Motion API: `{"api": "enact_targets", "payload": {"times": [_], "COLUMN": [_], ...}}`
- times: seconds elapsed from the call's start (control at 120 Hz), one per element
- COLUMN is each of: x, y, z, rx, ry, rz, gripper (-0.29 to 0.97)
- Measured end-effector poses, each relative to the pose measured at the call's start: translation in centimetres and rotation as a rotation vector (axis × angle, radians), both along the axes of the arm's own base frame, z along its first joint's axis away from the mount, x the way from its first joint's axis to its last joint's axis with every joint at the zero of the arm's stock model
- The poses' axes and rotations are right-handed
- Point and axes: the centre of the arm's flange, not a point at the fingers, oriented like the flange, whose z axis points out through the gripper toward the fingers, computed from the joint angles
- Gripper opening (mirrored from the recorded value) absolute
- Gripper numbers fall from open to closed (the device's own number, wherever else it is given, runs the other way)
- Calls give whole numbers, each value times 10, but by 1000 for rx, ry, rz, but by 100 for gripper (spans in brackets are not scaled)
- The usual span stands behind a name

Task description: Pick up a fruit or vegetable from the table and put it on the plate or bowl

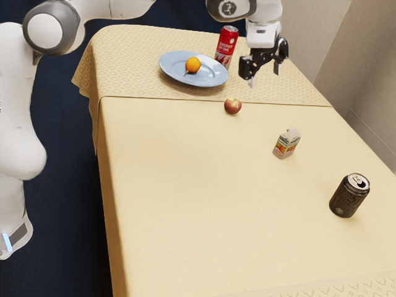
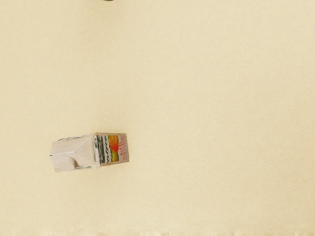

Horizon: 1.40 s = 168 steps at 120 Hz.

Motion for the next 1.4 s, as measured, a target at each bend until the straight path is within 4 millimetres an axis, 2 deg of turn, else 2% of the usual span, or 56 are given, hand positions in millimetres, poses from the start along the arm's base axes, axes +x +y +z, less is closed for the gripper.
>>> {"api": "enact_targets", "payload": {"times": [0.033, 0.083, 0.175, 0.442, 0.6, 0.825, 0.908, 0.983, 1.117, 1.342, 1.4], "x": [8, 18, 26, 39, 38, 37, 40, 40, 28, 31, 39], "y": [13, 43, 82, 137, 147, 146, 152, 176, 238, 264, 270], "z": [-13, -35, -60, -125, -129, -125, -136, -152, -156, -154, -152], "rx": [1, -1, -4, -41, -30, -18, -8, 9, 27, 46, 43], "ry": [13, 37, 70, 177, 185, 180, 189, 206, 172, 75, 44], "rz": [14, 51, 102, 159, 183, 195, 201, 238, 331, 362, 371], "gripper": [68, 68, 68, 68, 68, 68, 68, 68, 68, 68, 68]}}
